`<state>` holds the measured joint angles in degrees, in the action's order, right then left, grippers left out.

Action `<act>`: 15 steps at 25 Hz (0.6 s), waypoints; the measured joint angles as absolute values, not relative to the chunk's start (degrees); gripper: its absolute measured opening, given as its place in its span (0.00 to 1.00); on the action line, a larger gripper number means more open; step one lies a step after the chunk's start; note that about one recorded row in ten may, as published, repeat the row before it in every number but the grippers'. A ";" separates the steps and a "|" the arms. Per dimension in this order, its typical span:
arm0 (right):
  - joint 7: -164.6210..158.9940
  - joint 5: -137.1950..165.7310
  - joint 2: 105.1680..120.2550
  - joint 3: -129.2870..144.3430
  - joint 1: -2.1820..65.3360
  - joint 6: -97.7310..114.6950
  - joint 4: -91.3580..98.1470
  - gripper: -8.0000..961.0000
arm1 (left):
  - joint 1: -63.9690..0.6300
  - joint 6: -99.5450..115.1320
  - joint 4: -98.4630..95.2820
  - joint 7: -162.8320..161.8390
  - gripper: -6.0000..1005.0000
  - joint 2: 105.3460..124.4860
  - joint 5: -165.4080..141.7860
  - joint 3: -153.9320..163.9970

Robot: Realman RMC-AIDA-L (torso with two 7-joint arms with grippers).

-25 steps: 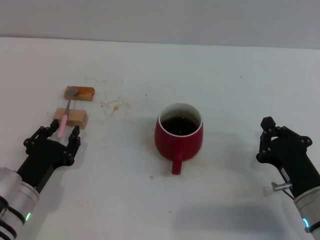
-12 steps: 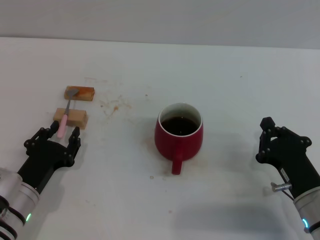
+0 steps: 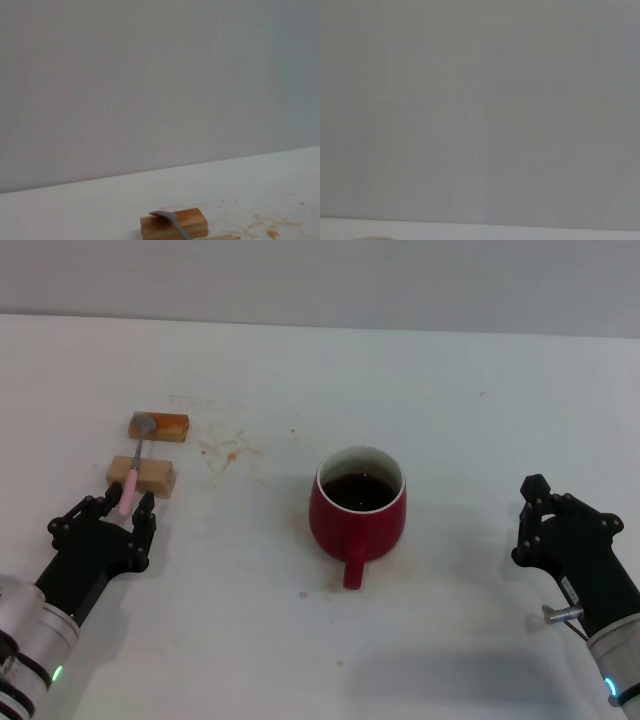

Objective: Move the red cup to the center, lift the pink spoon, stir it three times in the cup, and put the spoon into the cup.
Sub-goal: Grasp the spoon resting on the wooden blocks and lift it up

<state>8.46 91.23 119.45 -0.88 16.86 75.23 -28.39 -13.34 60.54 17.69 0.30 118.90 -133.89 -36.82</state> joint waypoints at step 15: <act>8.43 91.23 119.44 -0.81 16.77 75.32 -28.39 0.01 | -14.06 58.29 17.58 1.59 0.25 118.94 -132.84 -37.87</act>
<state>8.43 91.23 119.44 -0.81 16.77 75.32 -28.39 -14.06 58.29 17.58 1.59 118.94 -132.84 -37.87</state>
